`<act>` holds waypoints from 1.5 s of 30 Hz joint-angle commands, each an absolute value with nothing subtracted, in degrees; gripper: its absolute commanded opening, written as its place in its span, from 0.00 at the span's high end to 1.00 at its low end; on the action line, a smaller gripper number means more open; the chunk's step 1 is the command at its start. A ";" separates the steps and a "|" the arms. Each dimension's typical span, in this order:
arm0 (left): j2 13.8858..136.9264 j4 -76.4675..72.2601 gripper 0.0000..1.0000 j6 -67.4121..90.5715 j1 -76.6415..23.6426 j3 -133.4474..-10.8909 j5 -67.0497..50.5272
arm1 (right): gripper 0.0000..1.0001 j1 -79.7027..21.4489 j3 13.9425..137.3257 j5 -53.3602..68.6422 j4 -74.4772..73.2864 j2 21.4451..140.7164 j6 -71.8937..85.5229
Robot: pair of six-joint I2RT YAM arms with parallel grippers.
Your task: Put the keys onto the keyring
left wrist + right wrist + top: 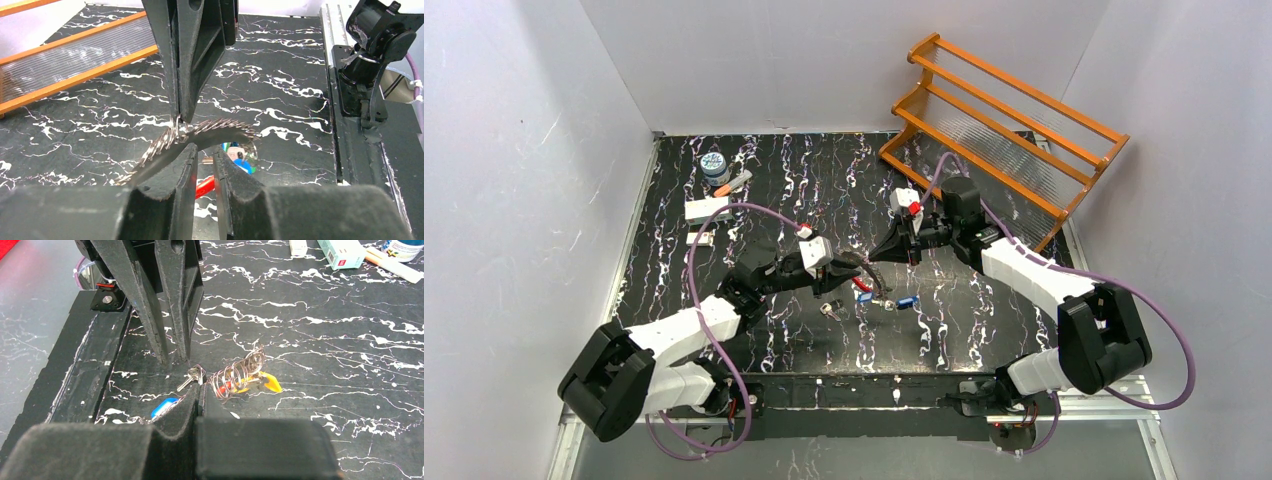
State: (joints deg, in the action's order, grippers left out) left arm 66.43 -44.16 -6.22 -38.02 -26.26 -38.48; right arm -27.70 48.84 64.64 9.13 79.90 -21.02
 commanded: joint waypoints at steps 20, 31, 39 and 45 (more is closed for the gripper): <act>70.31 -50.90 0.77 -2.47 -39.69 -26.02 -32.78 | 0.99 -28.91 48.21 66.89 12.51 77.08 -20.93; 70.95 -53.80 0.85 -0.92 -40.47 -26.26 -33.99 | 0.99 -29.09 48.09 66.51 13.10 77.17 -20.04; 71.34 -54.46 0.87 -0.36 -40.56 -26.71 -34.03 | 0.99 -29.01 48.16 66.31 13.10 77.39 -20.07; 70.52 -54.89 0.83 -0.36 -40.60 -26.60 -33.09 | 0.99 -29.09 48.25 65.69 12.93 77.39 -20.20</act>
